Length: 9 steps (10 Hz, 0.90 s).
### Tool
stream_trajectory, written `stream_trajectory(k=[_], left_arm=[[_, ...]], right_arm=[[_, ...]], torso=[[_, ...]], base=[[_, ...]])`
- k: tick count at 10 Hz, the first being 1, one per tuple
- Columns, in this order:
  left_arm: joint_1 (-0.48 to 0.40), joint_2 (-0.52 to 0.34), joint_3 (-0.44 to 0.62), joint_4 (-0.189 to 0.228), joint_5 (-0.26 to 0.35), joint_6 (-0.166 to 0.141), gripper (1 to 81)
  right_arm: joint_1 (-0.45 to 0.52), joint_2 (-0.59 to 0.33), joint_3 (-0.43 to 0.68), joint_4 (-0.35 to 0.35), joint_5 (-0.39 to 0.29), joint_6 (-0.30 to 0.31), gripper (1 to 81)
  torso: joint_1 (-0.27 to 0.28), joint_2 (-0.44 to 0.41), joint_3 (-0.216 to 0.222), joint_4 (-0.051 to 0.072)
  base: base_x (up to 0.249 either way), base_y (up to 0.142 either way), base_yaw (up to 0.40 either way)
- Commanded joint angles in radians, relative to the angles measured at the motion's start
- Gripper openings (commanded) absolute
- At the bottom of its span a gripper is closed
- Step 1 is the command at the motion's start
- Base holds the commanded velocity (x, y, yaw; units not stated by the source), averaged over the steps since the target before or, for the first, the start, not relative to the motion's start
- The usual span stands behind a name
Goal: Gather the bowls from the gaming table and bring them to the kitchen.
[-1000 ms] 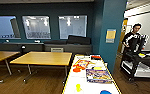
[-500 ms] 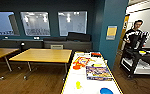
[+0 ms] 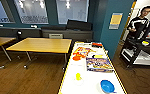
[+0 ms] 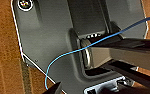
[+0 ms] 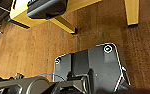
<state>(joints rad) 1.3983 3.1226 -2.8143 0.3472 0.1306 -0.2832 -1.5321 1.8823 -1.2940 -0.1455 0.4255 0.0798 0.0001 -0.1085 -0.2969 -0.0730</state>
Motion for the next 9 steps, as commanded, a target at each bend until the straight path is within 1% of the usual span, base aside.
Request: stream_trajectory(k=[1, 2, 3, 4, 5, 6, 7, 8, 9], left_arm=[[-0.044, 0.009, 0.002, -0.008, 0.058, 0.006, 81.1], [-0.044, 0.009, 0.002, -0.008, 0.058, 0.006, 81.1], [-0.044, 0.010, 0.002, -0.008, 0.058, 0.006, 81.1], [-0.044, 0.010, 0.002, -0.007, 0.058, 0.006, 81.1], [-0.044, 0.010, 0.002, -0.007, 0.058, 0.006, 81.1], [-0.044, 0.010, 0.002, -0.007, 0.058, 0.006, 81.1], [-0.044, 0.009, 0.002, -0.007, 0.058, 0.006, 81.1], [-0.044, 0.007, 0.002, -0.007, 0.058, 0.004, 81.1], [-0.044, 0.005, 0.001, -0.007, 0.058, 0.004, 81.1]], right_arm=[[0.179, -0.261, 0.235, 0.004, 0.012, 0.000, 81.1], [0.212, -0.317, 0.266, 0.021, 0.007, 0.002, 81.1], [0.252, -0.363, 0.286, 0.040, 0.002, 0.002, 81.1], [0.302, -0.401, 0.299, 0.059, -0.023, 0.011, 81.1], [0.368, -0.424, 0.306, 0.101, -0.071, 0.012, 81.1], [0.452, -0.431, 0.297, 0.138, -0.143, 0.012, 81.1], [0.549, -0.426, 0.283, 0.171, -0.231, 0.012, 81.1], [0.638, -0.415, 0.267, 0.188, -0.320, 0.012, 81.1], [0.718, -0.406, 0.248, 0.211, -0.390, 0.014, 81.1]], torso=[[0.000, 0.000, -0.090, 0.000], [0.000, 0.000, -0.125, 0.000], [0.001, 0.000, -0.108, 0.000], [0.001, 0.001, -0.094, 0.000], [0.002, 0.001, -0.102, 0.000], [0.001, 0.001, -0.110, 0.000], [0.002, 0.001, -0.109, 0.000], [0.002, 0.001, -0.108, 0.000], [0.002, 0.001, -0.109, 0.000]], base=[[0.000, 0.000, 0.000], [0.000, 0.000, 0.000], [0.000, 0.000, 0.000], [0.000, 0.000, 0.000], [0.000, 0.000, 0.000], [0.000, 0.000, 0.000], [0.000, 0.000, 0.000], [0.000, 0.000, 0.000], [0.000, 0.000, 0.000]])
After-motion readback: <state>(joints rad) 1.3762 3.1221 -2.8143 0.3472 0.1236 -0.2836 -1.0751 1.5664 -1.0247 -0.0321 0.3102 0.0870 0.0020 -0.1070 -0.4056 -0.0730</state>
